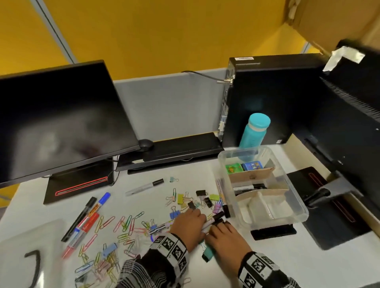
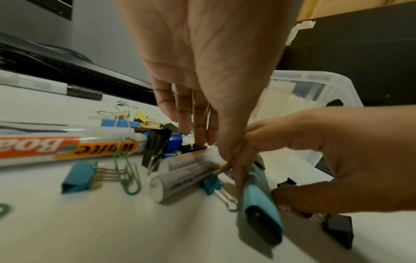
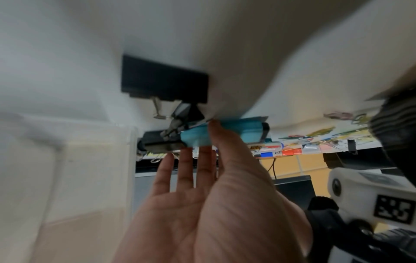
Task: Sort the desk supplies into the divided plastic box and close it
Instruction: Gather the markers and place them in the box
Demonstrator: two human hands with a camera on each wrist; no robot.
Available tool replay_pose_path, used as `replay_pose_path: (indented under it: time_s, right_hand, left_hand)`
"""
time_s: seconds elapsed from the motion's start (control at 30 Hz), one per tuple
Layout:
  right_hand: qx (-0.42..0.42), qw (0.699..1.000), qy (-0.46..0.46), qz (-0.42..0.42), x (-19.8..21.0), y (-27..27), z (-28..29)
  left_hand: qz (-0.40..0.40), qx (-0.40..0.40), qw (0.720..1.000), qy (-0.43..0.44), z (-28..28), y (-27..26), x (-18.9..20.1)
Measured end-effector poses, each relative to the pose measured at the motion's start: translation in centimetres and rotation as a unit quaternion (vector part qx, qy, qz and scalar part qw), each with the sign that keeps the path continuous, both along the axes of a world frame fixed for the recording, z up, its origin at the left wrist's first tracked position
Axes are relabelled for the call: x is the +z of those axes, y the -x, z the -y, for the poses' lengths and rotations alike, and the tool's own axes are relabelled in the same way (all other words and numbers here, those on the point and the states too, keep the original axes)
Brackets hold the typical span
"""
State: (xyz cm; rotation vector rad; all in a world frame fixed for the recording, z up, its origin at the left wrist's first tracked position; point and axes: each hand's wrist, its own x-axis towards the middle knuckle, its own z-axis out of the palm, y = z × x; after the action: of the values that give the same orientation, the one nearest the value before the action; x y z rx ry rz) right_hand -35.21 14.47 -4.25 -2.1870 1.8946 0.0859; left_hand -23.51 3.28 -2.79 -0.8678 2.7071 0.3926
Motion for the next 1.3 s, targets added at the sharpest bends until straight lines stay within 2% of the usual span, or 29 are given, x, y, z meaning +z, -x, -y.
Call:
replay_pose_path:
  time_s: [0.17,0.27,0.37,0.47,0.57,0.67,0.83,0.93,1.0,1.13,1.2,1.3]
  right_hand:
    - [-0.069,0.993,0.059,0.081,2.4,-0.3,-0.1]
    - [-0.116,0.972,0.063,0.192,3.6,-0.1,-0.3]
    - [-0.127,0.953,0.088,0.261,4.2,-0.2,-0.8]
    - [-0.133,0.940,0.103,0.297,4.4,-0.5,-1.0]
    - [-0.163,0.924,0.111,0.327,4.5,-0.5,-0.9]
    - [-0.195,0.910,0.107,0.350,4.0,-0.3,-1.0]
    - [-0.249,0.890,0.114,0.365,3.6,0.1,-1.4]
    - [-0.256,0.873,0.123,0.396,3.9,-0.3,-1.2]
    - [-0.246,0.880,0.142,0.381,3.7,-0.7,-0.5]
    - [-0.168,0.932,0.147,0.284,3.4,-1.9,3.2]
    - [-0.100,0.960,0.108,0.240,3.3,-3.3,5.7]
    - [0.002,0.993,0.018,0.116,2.3,-5.7,8.5]
  left_hand:
    - [-0.003,0.013,1.000,-0.002,0.5,0.6,-0.1]
    - [0.017,0.028,0.999,-0.010,0.5,1.0,-0.2]
    - [0.042,0.035,0.998,-0.008,0.4,1.6,-0.7]
    - [0.075,0.043,0.996,-0.031,0.2,2.0,-1.9]
    - [0.110,0.019,0.994,-0.001,0.1,2.5,-3.0]
    - [0.120,0.032,0.992,0.002,-0.2,2.8,-3.1]
    - [0.077,0.020,0.997,0.023,-0.6,2.2,-1.4]
    - [-0.007,0.038,0.999,0.012,-0.5,0.1,0.8]
    - [-0.074,0.070,0.995,0.004,0.1,-2.1,2.3]
    - [-0.108,0.163,0.980,-0.025,1.9,-8.0,4.5]
    - [-0.113,0.216,0.968,-0.057,2.8,-11.0,4.8]
    - [-0.132,0.265,0.951,-0.087,3.5,-14.9,4.5]
